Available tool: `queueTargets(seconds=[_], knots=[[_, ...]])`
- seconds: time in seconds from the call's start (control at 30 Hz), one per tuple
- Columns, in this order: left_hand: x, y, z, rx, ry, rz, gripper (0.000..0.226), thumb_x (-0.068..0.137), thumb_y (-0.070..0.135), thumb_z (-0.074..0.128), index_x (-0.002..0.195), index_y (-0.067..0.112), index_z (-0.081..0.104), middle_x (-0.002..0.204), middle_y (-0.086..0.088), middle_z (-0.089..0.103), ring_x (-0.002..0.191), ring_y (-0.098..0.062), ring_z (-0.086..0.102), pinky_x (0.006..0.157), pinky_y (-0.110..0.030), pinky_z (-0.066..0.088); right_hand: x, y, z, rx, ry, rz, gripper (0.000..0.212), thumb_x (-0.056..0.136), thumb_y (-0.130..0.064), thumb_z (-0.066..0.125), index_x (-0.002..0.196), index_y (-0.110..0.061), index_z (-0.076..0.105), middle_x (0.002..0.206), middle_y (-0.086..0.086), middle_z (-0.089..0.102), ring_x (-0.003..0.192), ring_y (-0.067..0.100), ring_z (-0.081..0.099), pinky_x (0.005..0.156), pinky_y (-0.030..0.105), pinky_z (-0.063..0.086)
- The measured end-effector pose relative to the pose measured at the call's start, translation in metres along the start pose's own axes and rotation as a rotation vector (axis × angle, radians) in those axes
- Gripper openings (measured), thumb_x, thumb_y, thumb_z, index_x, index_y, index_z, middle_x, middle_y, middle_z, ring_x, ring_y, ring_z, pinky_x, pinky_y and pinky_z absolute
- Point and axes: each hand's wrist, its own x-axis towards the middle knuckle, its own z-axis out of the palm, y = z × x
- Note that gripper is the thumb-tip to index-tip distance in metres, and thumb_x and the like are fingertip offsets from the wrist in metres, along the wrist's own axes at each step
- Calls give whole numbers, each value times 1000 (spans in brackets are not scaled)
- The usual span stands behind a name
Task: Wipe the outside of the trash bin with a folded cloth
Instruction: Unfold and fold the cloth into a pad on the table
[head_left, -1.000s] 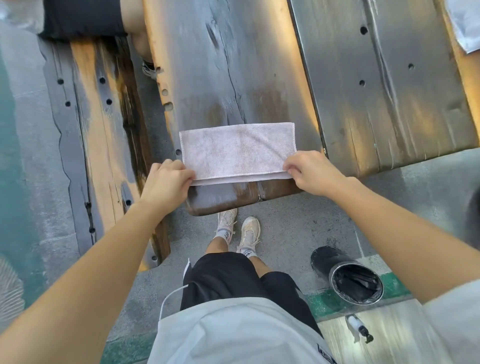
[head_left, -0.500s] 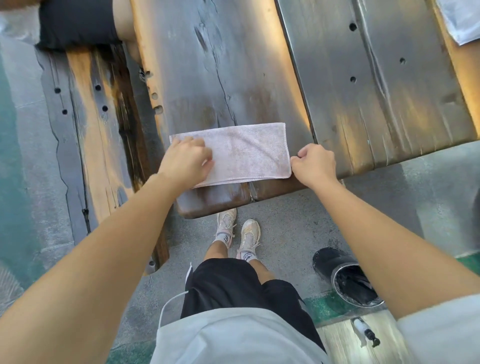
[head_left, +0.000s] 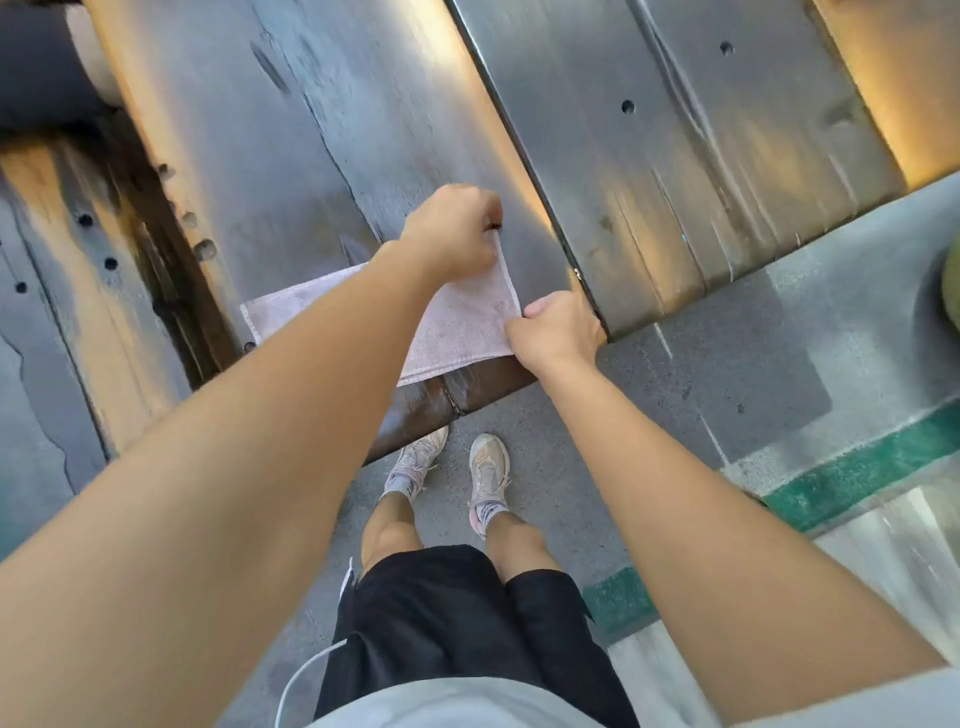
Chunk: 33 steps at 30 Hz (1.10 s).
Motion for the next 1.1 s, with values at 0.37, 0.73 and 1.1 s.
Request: queueTargets(seconds=[0.37,0.73,1.1], knots=[[32,3,-26,43,-200,142,17,81,8,62,85,22,68,88,4,65,91,-21,61,76,-31,52,3,6,4,64,-13,-23,50,72,-9,65,49,-19,22,68,7,21,63,22,23,59,29,24],[32,9,-40,58,-267,261,20,81,5,60,93,15,73,94,0,67,87,-20,60,78,-35,58,0,0,9,-30,10,31,58,85,-24,71,43,-17,30,44,0,27,44,18,32,44,30,23],[46,11,-65,166,-237,429,30,76,2,54,96,8,77,96,-10,74,95,-32,65,83,-39,55,11,-10,-8,41,80,75,19,95,-23,54,79,-13,53,77,9,52,80,29,48,70,36,40]])
